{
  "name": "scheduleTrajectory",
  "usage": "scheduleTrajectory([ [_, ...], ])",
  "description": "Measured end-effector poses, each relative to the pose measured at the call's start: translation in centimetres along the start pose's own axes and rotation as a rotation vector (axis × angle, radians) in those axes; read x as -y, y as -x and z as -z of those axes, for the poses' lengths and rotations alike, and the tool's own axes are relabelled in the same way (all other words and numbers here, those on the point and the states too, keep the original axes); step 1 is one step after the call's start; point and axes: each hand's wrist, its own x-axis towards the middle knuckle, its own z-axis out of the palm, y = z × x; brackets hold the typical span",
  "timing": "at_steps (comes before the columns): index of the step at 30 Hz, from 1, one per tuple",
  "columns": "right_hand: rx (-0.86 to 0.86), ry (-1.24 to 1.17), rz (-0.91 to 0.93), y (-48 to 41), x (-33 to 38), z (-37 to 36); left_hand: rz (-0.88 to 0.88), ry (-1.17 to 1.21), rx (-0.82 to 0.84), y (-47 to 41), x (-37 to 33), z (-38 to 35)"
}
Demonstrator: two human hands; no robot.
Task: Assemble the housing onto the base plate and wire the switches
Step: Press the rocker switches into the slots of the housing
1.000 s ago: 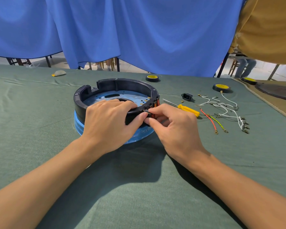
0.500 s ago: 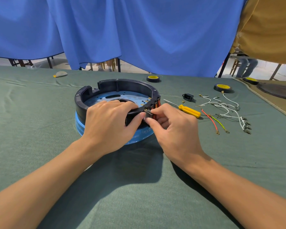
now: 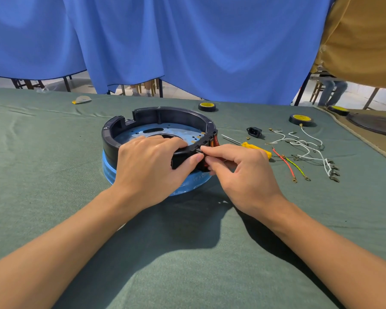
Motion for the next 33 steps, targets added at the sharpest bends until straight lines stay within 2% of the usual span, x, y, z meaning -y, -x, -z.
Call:
scheduleTrajectory([
  [9, -0.014, -0.018, 0.041, -0.4, -0.2, -0.2, 0.069, -0.006, -0.014, 0.0, -0.3, -0.2],
  [15, -0.118, 0.134, 0.189, 0.1, -0.5, -0.9, 0.067, 0.007, 0.023, 0.0, -0.4, 0.1],
  [24, -0.128, 0.048, 0.125, 0.0, -0.3, -0.6, 0.072, -0.087, 0.146, -0.1, -0.6, 0.7],
  [33, -0.135, 0.117, 0.144, 0.0, -0.3, -0.7, 0.151, -0.114, 0.14, -0.2, -1.8, 0.1],
])
